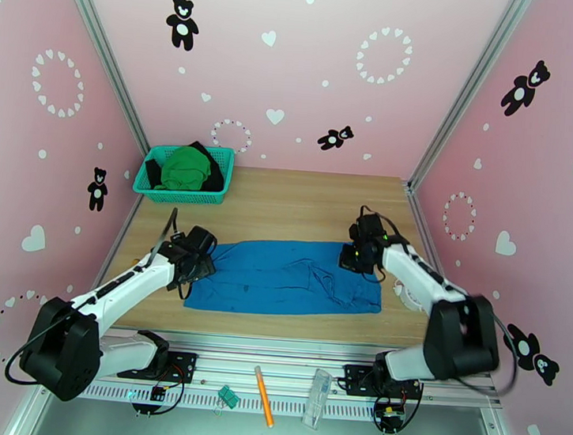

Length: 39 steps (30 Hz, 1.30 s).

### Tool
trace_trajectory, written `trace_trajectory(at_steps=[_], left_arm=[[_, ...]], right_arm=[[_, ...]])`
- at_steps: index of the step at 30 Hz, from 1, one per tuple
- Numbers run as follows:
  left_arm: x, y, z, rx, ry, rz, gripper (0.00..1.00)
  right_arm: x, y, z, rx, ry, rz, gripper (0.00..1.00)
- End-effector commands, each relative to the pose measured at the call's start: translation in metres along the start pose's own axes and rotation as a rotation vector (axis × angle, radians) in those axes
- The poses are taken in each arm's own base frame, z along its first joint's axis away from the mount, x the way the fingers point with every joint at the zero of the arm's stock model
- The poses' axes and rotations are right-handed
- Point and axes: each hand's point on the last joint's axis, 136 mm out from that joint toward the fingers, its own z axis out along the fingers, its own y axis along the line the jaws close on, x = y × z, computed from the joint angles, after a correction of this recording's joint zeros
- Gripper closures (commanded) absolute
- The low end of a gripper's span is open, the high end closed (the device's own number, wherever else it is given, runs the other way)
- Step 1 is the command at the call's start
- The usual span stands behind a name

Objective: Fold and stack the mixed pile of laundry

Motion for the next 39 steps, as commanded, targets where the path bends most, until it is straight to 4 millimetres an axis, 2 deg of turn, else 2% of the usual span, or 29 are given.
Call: trace_trajectory(at_steps=[1, 6, 12, 15, 21, 26, 28, 30, 32, 33, 35, 38, 39], left_arm=[[-0.023, -0.006, -0.019, -0.006, -0.060, 0.008, 0.07], [-0.042, -0.009, -0.039, 0.007, -0.118, 0.016, 0.07], [-0.055, -0.013, -0.058, 0.051, -0.147, 0.038, 0.04], [-0.057, -0.016, -0.063, 0.073, -0.150, 0.044, 0.03], [-0.058, -0.026, -0.063, 0.111, -0.130, 0.063, 0.03], [-0.051, -0.041, -0.048, 0.132, -0.069, 0.081, 0.05], [-0.045, -0.052, -0.037, 0.152, -0.026, 0.088, 0.07], [-0.041, -0.059, -0.026, 0.158, 0.010, 0.090, 0.08], [-0.038, -0.067, -0.015, 0.158, 0.037, 0.094, 0.10], [-0.037, -0.071, -0.010, 0.158, 0.046, 0.095, 0.11], [-0.039, -0.078, -0.003, 0.161, 0.052, 0.095, 0.12], [-0.047, -0.088, 0.007, 0.152, 0.041, 0.105, 0.13], [-0.050, -0.092, 0.011, 0.151, 0.036, 0.111, 0.13]], right_arm=[[-0.020, -0.021, 0.020, 0.098, 0.020, 0.038, 0.93], [-0.037, -0.041, 0.053, 0.180, 0.087, 0.095, 0.95], [-0.064, -0.045, 0.085, 0.218, 0.165, 0.109, 0.97], [-0.084, -0.048, 0.093, 0.251, 0.175, 0.107, 0.97], [-0.140, -0.044, 0.110, 0.237, 0.180, 0.079, 0.97], [-0.204, -0.043, 0.128, 0.149, 0.103, 0.086, 0.96], [-0.233, -0.043, 0.131, 0.060, 0.031, 0.115, 0.96], [-0.252, -0.039, 0.126, -0.038, -0.022, 0.137, 0.94], [-0.258, -0.032, 0.107, -0.078, -0.045, 0.093, 0.89], [-0.259, -0.025, 0.091, -0.079, -0.060, 0.045, 0.86], [-0.255, -0.008, 0.055, -0.067, -0.109, -0.062, 0.77], [-0.229, 0.029, -0.008, -0.059, -0.230, -0.221, 0.61], [-0.213, 0.041, -0.026, -0.058, -0.257, -0.269, 0.56]])
